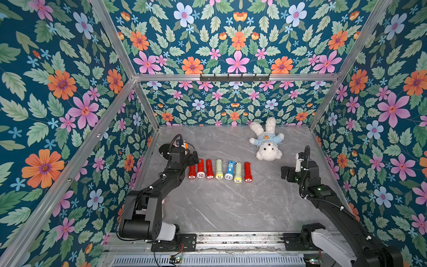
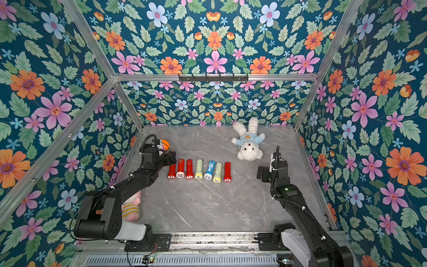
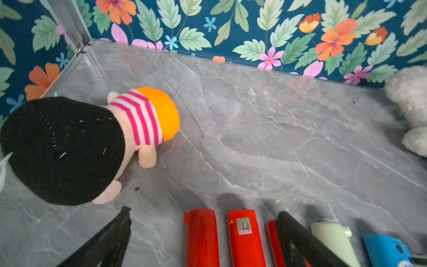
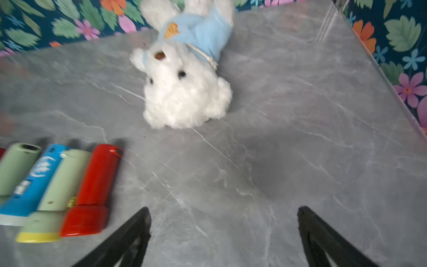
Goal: Close the plug at the bottom of the flashlight
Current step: Reset both arms
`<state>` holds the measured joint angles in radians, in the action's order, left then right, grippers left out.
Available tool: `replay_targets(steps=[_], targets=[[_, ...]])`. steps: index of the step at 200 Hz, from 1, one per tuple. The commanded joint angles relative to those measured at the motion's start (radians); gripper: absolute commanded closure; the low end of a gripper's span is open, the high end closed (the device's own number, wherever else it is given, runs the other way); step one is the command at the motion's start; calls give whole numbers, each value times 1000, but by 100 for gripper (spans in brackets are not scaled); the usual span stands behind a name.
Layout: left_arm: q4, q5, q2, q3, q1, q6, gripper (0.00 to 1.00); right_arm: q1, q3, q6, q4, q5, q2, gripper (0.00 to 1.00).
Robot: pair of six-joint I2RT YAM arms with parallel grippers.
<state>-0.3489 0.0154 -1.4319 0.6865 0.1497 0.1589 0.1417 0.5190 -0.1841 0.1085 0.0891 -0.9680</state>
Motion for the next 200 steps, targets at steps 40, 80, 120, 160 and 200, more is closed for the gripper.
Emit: replay_targets(steps=[40, 80, 120, 160, 200], targets=[[-276, 218, -56, -92, -3, -88, 0, -97, -27, 81, -342, 60, -254, 1], [-254, 199, -66, -74, -6, -86, 0, -137, 1, 85, -540, 31, -425, 1], [-375, 231, 35, -236, -9, -87, 0, -146, 19, 140, -601, -48, -494, 1], [-579, 310, 56, -397, -16, -74, 0, -154, -119, 136, -820, -68, -441, 1], [-694, 370, -1, -395, -26, -145, 0, -158, -239, 99, -1033, 22, -458, 1]])
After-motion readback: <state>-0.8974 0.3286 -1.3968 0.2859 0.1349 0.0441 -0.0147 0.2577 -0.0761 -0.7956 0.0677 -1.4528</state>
